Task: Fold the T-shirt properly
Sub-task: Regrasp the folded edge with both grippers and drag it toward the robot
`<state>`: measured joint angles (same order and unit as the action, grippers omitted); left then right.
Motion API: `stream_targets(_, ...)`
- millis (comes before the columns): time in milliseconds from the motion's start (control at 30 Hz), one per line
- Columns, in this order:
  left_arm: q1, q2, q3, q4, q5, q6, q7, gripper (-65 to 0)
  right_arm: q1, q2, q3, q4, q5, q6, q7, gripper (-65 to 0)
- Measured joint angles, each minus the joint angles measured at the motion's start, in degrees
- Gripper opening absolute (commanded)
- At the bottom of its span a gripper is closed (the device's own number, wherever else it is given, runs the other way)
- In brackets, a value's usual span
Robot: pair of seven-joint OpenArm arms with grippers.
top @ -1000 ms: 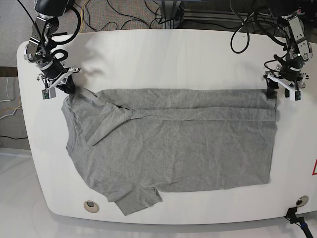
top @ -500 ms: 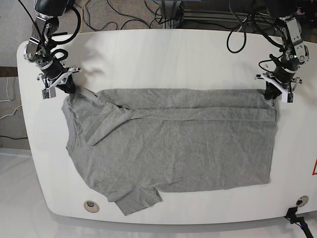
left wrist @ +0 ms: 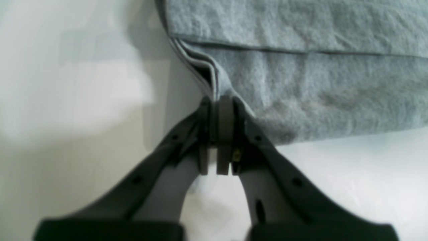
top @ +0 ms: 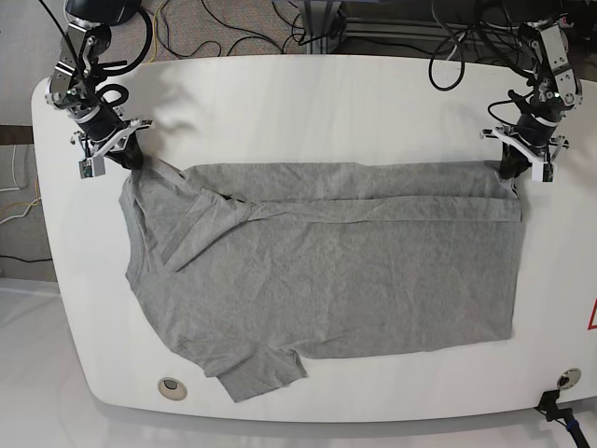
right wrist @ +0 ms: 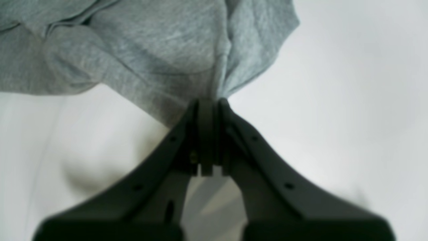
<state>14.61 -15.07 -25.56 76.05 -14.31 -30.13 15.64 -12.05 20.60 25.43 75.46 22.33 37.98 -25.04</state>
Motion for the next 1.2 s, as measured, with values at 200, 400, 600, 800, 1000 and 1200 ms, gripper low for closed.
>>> stream_targets(200, 6.58, -2.45, -0.26, 1.68, -1.36, -0.35, -1.95, -65.0, -7.06, 0.02, 0.33, 4.04, 0.98, 0.17, 1.11, -65.0)
stream_targets(400, 13.6, -2.67, -0.63, 4.83, -2.73, -0.35, -4.26, -65.0, -16.02, -0.92, 0.42, 10.67, 1.46, 0.0, 1.95, -65.0)
stream_targets(600, 17.92, -2.91, -0.9, 5.25, -3.82, -0.5, -6.62, -65.0, -20.98, -0.52, 0.5, 11.91, 2.16, 0.68, 3.74, -65.0)
stream_targets(800, 21.94, -2.78, -4.31, 5.33, -4.92, -1.66, -7.54, -65.0, -24.72, 0.5, 1.92, 11.98, 3.39, 1.07, 4.22, -65.0)
stream_targets(1000, 24.15, -4.2, -4.5, 5.4, -5.29, -1.64, -7.8, -65.0, -27.5, 1.64, 2.08, 12.2, 3.5, 1.27, 5.2, -65.0)
stream_targets(1200, 24.26, -4.15, -4.48, 5.4, -5.29, -1.46, -7.82, -65.0, -27.5, 1.62, 2.05, 12.2, 3.45, 1.31, 5.33, -65.0)
